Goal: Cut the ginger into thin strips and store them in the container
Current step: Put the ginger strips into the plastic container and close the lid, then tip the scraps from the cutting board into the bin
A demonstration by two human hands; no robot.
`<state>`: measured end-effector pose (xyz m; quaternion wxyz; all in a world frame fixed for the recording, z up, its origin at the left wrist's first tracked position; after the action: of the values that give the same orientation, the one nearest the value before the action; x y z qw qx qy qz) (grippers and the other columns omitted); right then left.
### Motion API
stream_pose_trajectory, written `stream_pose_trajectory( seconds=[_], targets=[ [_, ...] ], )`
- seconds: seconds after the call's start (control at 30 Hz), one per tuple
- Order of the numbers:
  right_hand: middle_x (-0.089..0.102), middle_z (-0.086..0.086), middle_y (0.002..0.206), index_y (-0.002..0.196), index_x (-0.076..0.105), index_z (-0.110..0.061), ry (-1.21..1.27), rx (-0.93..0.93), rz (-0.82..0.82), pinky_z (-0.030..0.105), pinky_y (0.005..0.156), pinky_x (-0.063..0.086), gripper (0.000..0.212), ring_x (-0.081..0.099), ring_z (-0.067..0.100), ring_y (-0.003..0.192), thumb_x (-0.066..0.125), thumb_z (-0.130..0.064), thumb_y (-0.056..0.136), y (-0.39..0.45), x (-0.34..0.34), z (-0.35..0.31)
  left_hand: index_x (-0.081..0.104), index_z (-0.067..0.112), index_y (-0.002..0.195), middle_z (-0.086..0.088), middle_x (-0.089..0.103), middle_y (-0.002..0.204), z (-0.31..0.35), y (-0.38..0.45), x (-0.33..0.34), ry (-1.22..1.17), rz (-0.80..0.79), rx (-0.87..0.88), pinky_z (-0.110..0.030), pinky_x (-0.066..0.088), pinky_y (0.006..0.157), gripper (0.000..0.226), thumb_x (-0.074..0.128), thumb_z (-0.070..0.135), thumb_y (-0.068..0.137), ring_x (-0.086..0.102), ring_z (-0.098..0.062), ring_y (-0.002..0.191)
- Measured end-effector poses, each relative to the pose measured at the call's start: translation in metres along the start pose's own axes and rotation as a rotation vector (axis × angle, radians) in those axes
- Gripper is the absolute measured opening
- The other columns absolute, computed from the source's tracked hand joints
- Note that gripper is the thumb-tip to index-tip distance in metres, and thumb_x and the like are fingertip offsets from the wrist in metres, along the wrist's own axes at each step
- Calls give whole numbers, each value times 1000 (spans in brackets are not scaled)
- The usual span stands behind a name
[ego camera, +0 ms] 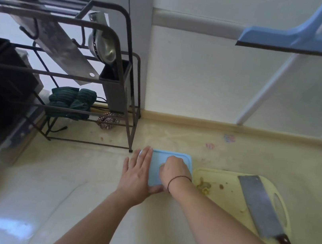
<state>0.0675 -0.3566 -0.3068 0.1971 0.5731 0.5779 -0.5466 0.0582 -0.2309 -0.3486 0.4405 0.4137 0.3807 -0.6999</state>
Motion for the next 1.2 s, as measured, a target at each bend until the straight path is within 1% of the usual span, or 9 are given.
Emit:
stream_pose_trajectory(
  seconds=[0.13,0.27,0.33,0.43,0.53,0.7,0.77,0.9,1.2],
  targets=[
    [73,7,92,92,66,-19,183,-15,171,32,74,48,24,68,29,93,57,-42,94,-16,-24,69,-1,26,159,2,2,167,1,-3,0,-16,84,21,-56,7,121,129,4,105,57,2,-28,154],
    [63,1,91,104,65,-16,123,137,358,31,72,44,18,64,30,94,66,-28,91,-61,-47,209,35,22,148,-5,32,156,30,-30,-13,-138,475,159,-58,17,116,80,44,72,87,27,-34,145],
    [62,14,97,106,66,-5,28,219,459,40,82,50,27,60,40,96,74,-17,83,-83,-52,273,42,18,143,-8,41,148,55,-45,-10,-156,609,280,-55,24,112,67,52,57,90,37,-35,136],
    [60,26,89,98,66,2,-73,298,489,51,82,49,46,59,48,81,67,-33,68,-103,-39,345,43,19,141,-5,42,142,101,-60,14,-171,593,431,-50,29,109,59,56,46,90,40,-30,128],
    [61,28,89,102,68,4,-70,284,403,59,74,54,54,60,50,76,89,-22,59,-102,-25,379,44,23,139,-1,44,139,137,-65,48,-134,512,463,-45,33,103,54,57,43,90,44,-27,121],
    [65,27,82,97,71,4,-41,92,361,53,61,56,69,63,47,70,45,-58,80,-85,-17,404,44,28,140,1,46,138,154,-66,87,-165,414,152,-40,31,102,58,55,45,86,46,-27,118],
    [64,26,80,95,71,5,16,1,395,51,60,57,65,66,46,69,46,-53,83,-79,-25,403,44,29,139,4,45,138,153,-65,95,-198,387,-40,-38,28,104,61,54,48,82,43,-26,121],
    [63,23,83,100,70,7,119,-84,352,51,66,58,59,67,44,74,47,-44,80,-66,-39,415,46,26,143,0,45,147,145,-68,111,-245,336,-391,-54,31,108,72,43,61,79,32,-24,130],
    [63,25,87,102,69,5,123,-47,421,52,76,55,66,64,45,81,41,-51,82,-23,-100,464,44,25,148,4,45,150,149,-74,115,-247,280,-566,-52,22,112,89,29,72,74,29,-27,139]
  ],
)
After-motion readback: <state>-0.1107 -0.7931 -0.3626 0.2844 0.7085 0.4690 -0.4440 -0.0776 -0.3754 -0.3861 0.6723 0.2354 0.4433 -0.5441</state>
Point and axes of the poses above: each hand's wrist, its own y-axis towards the middle knuckle, its own x-axis out of the palm, z = x × y, the point moved 8 cm from there along y, towards the middle knuckle
